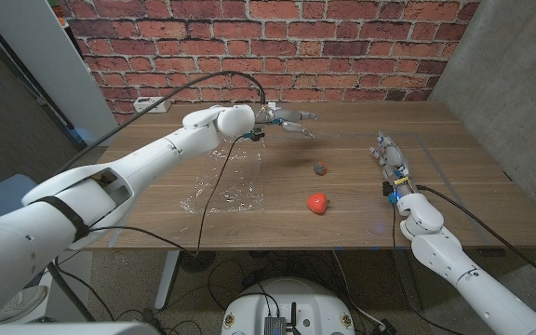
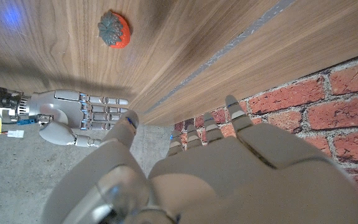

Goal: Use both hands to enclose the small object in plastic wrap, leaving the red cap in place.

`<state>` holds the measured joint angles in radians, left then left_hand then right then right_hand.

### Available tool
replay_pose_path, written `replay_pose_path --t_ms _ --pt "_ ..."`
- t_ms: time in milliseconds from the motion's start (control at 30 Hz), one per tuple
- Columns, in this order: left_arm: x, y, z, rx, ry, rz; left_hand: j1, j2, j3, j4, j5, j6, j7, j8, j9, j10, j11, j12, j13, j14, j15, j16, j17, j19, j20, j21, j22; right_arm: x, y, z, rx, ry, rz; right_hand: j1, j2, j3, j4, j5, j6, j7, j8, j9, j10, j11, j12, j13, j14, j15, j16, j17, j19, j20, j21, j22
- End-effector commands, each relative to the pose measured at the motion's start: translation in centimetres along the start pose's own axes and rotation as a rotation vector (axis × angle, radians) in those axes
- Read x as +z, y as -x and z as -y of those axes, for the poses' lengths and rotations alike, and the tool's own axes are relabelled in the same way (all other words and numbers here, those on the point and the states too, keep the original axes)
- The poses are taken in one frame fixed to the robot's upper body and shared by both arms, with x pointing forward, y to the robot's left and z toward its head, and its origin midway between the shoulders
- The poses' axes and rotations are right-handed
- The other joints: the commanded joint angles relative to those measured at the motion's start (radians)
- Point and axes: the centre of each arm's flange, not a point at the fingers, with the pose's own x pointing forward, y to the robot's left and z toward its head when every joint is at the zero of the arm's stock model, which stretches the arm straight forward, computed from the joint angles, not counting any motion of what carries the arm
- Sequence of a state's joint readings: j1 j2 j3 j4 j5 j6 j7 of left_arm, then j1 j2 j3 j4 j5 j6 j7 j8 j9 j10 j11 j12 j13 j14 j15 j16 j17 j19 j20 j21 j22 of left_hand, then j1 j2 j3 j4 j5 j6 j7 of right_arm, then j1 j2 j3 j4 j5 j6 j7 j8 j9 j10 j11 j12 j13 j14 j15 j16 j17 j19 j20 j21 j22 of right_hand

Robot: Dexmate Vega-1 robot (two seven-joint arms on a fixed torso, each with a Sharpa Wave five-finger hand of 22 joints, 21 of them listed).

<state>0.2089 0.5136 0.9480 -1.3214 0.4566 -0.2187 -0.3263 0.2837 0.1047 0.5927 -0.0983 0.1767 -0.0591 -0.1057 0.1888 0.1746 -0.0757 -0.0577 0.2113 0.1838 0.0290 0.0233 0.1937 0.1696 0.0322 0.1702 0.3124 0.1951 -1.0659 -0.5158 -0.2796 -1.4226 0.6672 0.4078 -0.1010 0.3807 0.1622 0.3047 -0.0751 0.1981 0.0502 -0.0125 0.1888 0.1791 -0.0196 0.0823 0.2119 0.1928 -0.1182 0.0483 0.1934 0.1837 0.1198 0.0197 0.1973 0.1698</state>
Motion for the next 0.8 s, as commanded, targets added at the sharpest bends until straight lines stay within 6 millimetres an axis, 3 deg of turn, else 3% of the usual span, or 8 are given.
replay_pose_path --t_ms 33,233,400,567,800 --pt "2.3 -0.9 0.1 -0.029 -0.132 0.030 0.027 -0.007 0.003 -0.024 -0.003 0.011 -0.021 0.006 0.004 0.017 -0.006 0.010 0.002 0.035 -0.010 0.011 0.004 0.019 -0.004 0.010 0.001 -0.2 0.7 0.2 -0.016 -0.005 0.004 0.011 0.000 0.005 -0.002 -0.004 0.016 -0.001 0.007 0.003 0.002 0.018 -0.004 0.003 -0.002 0.003 0.005 0.005 0.002 0.005 0.001 0.006" --pt "3.5 -0.9 0.4 -0.019 -0.223 0.035 0.065 -0.023 0.002 -0.060 -0.004 0.045 -0.037 0.012 0.004 0.071 -0.018 0.022 0.004 0.082 -0.041 0.013 0.005 0.060 -0.028 0.019 0.000 -0.2 0.9 0.2 -0.022 -0.004 0.006 0.010 0.000 0.005 -0.002 -0.004 0.019 0.003 0.007 0.003 0.004 0.019 -0.004 0.003 -0.002 0.004 0.005 0.005 0.002 0.005 0.001 0.006" --pt "4.2 -1.0 0.7 -0.009 -0.285 0.041 0.108 -0.038 0.002 -0.079 -0.004 0.085 -0.062 0.022 0.005 0.112 -0.027 0.030 0.006 0.104 -0.061 0.010 0.005 0.084 -0.073 0.023 -0.001 -0.2 1.0 0.2 -0.022 -0.006 0.005 0.009 0.000 0.005 -0.001 -0.005 0.020 0.002 0.007 0.003 0.005 0.020 -0.003 0.003 -0.001 0.004 0.005 0.005 0.003 0.005 0.001 0.006" --pt "4.8 -1.0 0.9 0.000 -0.340 0.051 0.164 -0.061 0.003 -0.092 0.002 0.116 -0.079 0.030 0.005 0.144 -0.032 0.034 0.007 0.125 -0.069 0.009 0.005 0.111 -0.076 0.027 -0.003 -0.2 1.1 0.1 -0.024 -0.006 0.005 0.008 0.001 0.005 0.000 -0.005 0.021 0.001 0.007 0.003 0.006 0.021 -0.003 0.003 -0.001 0.004 0.005 0.006 0.002 0.004 0.001 0.006" --pt "5.3 -1.3 1.3 -0.027 -0.394 0.056 0.281 -0.129 -0.008 -0.094 0.017 0.168 -0.089 0.039 0.005 0.183 -0.033 0.035 0.010 0.170 -0.071 0.011 0.006 0.161 -0.088 0.033 -0.005 -0.2 1.5 0.2 -0.034 -0.010 0.008 0.005 0.001 0.005 0.002 -0.005 0.021 0.001 0.006 0.003 0.007 0.021 -0.003 0.003 -0.001 0.004 0.006 0.007 0.003 0.004 0.002 0.006"
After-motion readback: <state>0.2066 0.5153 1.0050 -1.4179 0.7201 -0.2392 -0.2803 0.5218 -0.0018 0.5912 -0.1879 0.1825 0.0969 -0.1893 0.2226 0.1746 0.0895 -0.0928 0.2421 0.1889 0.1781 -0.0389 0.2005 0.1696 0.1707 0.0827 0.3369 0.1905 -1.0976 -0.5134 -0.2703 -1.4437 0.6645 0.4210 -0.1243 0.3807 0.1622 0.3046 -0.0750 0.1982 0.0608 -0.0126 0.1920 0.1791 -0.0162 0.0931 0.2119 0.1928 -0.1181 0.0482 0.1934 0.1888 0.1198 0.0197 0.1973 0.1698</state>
